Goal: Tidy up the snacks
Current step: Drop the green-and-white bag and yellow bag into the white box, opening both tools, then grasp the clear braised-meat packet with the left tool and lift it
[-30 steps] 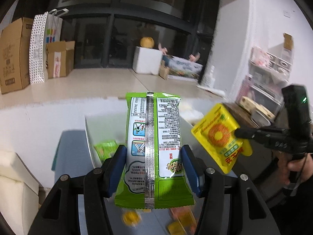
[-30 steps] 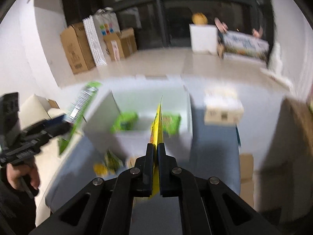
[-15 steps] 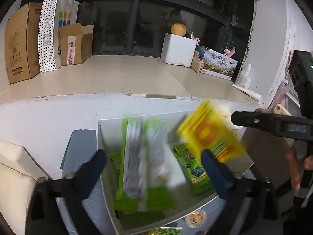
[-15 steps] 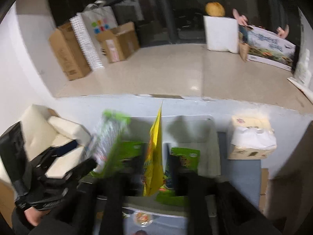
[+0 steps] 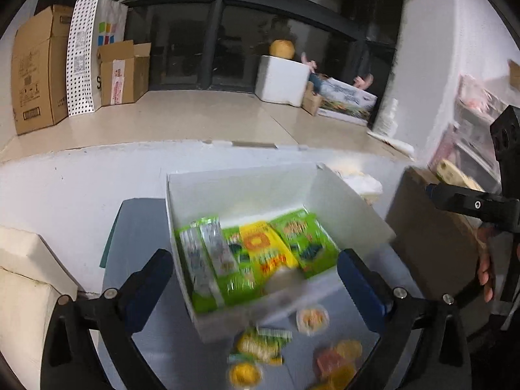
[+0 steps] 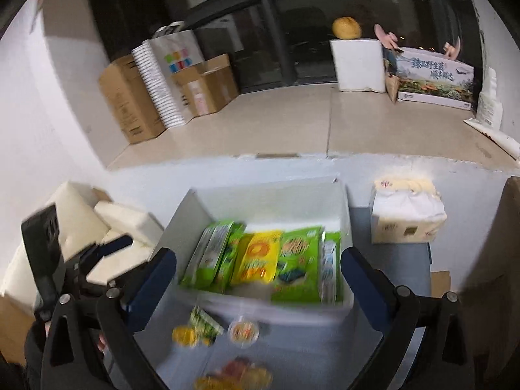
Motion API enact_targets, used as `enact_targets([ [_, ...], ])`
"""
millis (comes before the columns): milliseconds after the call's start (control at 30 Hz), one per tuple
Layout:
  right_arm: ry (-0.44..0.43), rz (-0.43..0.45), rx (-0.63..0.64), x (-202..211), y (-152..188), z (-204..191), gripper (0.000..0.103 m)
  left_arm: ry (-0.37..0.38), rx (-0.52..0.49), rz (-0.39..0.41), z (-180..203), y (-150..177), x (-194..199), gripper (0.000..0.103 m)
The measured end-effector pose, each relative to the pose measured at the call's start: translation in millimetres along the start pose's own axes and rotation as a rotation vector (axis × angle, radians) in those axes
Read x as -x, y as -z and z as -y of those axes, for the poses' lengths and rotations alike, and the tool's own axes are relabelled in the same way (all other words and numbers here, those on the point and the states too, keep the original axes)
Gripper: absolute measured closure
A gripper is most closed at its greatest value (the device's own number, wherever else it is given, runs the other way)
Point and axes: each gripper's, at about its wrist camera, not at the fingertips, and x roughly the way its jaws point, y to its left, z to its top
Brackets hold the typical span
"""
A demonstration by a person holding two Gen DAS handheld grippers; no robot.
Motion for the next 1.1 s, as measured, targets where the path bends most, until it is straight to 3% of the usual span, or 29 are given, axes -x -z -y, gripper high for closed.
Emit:
enact_targets([
  [200, -0.001, -0.013, 0.048, 28.1, 71.1, -19.9, 0.0, 0.033, -0.073, -0.029, 21.0, 69.6, 44.0, 0.0],
  [500, -0.062, -0.018, -0.083, 46.6, 144.1, -17.5, 0.0, 0.165, -0.206, -0.274, 54.0, 185.1, 51.3, 0.0],
  [633, -0.061, -0.034, -0.105, 47.3, 156.6, -16.5, 0.0, 0.193, -0.273, -0.342, 65.1, 214.3, 41.9, 0.0],
  [800, -0.045, -0.037, -0.113, 51.2, 164.4, -14.9, 0.0, 0.201, -0.284, -0.352, 62.9, 222.5, 28.1, 0.001],
  [833, -0.041, -0.038, -0.116, 51.4, 165.8, -13.9, 0.0, 0.202, -0.288, -0.337, 63.0, 223.1, 28.6, 0.003],
  [867, -0.038, -0.038, -0.118, 51.3, 166.3, -13.2, 0.0, 0.197, -0.296, -0.325, 64.4, 225.7, 28.1, 0.011],
  [900, -0.036, -0.04, -0.121, 51.0, 167.4, -12.7, 0.0, 0.173, -0.307, -0.309, 65.2, 224.4, 28.3, 0.029],
  [933, -0.034, -0.044, -0.122, 50.3, 168.7, -12.5, 0.0, 0.16, -0.306, -0.302, 65.4, 221.1, 26.4, 0.038],
  [1100, -0.033, -0.062, -0.13, 45.1, 174.8, -11.9, 0.0, 0.2, -0.255, -0.295, 59.0, 213.7, 32.7, 0.043],
])
